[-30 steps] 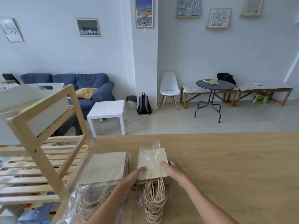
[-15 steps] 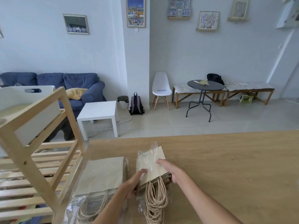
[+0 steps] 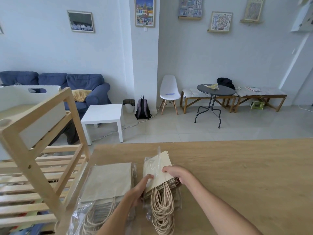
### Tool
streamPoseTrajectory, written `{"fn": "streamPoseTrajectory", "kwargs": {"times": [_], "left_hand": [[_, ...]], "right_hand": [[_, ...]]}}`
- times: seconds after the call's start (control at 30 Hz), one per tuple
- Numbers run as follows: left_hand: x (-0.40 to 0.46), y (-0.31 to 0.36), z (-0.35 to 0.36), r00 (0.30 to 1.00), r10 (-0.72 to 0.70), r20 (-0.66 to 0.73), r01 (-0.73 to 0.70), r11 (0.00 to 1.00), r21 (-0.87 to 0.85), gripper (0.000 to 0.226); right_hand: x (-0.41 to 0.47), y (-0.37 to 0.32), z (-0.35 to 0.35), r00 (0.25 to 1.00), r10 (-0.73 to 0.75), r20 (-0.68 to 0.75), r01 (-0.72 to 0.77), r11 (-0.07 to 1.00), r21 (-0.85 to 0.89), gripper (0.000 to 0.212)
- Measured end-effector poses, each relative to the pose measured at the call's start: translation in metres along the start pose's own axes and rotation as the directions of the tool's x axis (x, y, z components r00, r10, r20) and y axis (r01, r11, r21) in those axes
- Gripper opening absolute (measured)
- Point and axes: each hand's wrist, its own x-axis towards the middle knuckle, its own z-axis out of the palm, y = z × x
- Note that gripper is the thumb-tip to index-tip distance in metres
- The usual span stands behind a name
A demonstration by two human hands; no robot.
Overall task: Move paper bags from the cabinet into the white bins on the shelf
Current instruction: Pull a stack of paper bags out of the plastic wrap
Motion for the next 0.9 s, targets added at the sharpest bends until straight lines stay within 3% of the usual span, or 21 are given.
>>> {"fn": "streamPoseTrajectory", "kwargs": {"times": [0.17, 0.27, 0.33, 0.47, 0.57, 0.7, 0.83, 0.9], "left_hand": [[-0.001, -0.003, 0.002, 0.999, 0.022, 0.038, -0.025, 0.997, 0.077, 0.062], [-0.001, 0.000, 0.003, 0.999, 0.045, 0.027, -0.047, 0.996, 0.077, 0.078], [-0.002, 0.001, 0.004, 0.997, 0.067, 0.025, -0.069, 0.996, 0.064, 0.073], [-0.002, -0.003, 0.001, 0.996, 0.086, 0.008, -0.086, 0.996, 0.028, 0.078], [0.000, -0.004, -0.004, 0.998, 0.061, 0.002, -0.061, 0.997, 0.039, 0.094], [-0.010, -0.002, -0.004, 0.996, 0.085, 0.010, -0.085, 0.996, -0.010, 0.049], [-0.002, -0.005, -0.008, 0.991, 0.131, 0.010, -0.130, 0.991, -0.039, 0.046], [0.003, -0.005, -0.009, 0.994, 0.113, 0.013, -0.112, 0.992, -0.056, 0.047]], "right_hand": [[0.004, 0.006, 0.003, 0.996, 0.066, 0.051, -0.067, 0.997, 0.022, 0.072], [-0.002, 0.002, 0.005, 0.995, 0.085, 0.048, -0.085, 0.996, -0.010, 0.072], [-0.003, -0.002, 0.002, 0.997, 0.078, 0.018, -0.078, 0.997, -0.022, 0.070], [0.015, 0.008, -0.004, 0.988, 0.127, 0.093, -0.132, 0.990, 0.058, 0.092], [0.018, 0.019, -0.001, 0.972, 0.153, 0.175, -0.177, 0.976, 0.127, 0.068], [0.014, 0.028, 0.005, 0.963, 0.156, 0.218, -0.195, 0.966, 0.170, 0.076], [0.020, 0.037, 0.012, 0.956, 0.149, 0.252, -0.219, 0.936, 0.277, 0.060], [0.029, 0.041, 0.014, 0.958, 0.134, 0.255, -0.206, 0.937, 0.283, 0.071]]}}
